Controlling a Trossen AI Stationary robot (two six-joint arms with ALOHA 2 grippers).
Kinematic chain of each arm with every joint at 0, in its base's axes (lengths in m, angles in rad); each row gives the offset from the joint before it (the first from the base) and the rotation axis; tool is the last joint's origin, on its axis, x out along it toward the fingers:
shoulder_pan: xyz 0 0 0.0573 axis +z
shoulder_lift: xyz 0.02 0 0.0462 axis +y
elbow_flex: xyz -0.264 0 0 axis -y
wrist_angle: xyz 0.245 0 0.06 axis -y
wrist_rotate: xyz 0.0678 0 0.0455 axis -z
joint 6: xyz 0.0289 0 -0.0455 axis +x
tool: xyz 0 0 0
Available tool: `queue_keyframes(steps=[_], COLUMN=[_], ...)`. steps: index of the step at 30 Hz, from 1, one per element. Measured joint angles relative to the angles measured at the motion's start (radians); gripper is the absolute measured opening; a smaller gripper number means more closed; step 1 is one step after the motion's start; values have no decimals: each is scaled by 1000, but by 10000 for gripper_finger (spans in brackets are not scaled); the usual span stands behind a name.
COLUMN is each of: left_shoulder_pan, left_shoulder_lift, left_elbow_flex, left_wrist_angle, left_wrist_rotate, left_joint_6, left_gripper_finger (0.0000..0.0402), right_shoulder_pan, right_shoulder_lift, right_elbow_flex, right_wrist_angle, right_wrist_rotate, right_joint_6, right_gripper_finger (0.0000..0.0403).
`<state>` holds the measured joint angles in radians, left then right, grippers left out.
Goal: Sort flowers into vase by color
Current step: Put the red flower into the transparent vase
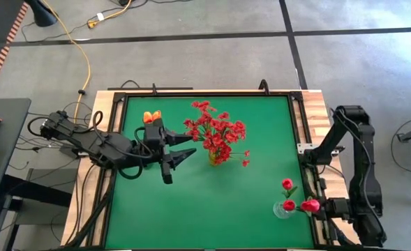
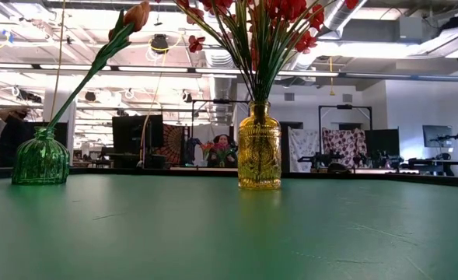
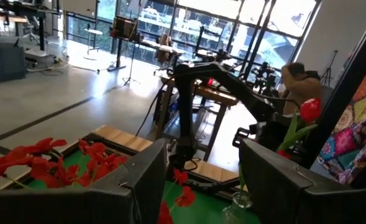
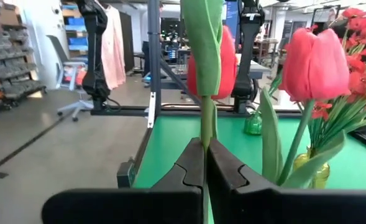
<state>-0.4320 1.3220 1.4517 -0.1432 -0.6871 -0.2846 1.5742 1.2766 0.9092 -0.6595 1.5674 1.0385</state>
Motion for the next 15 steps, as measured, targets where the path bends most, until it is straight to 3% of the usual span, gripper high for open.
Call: queue_keyframes(steps=[15], left_shoulder_pan=[4], left_shoulder_lift=[0], left_elbow_flex=[0], left_wrist_angle=[-10], left_wrist_rotate=[-1], left_joint_6=[0], left_gripper_finger=[190], right_shoulder_pan=[-17], right_shoulder_lift=[14], right_elbow_flex=[-2], right_wrist_angle=[-124], right_wrist_rotate=[3], right_joint_6=[35], right_gripper_finger=[27])
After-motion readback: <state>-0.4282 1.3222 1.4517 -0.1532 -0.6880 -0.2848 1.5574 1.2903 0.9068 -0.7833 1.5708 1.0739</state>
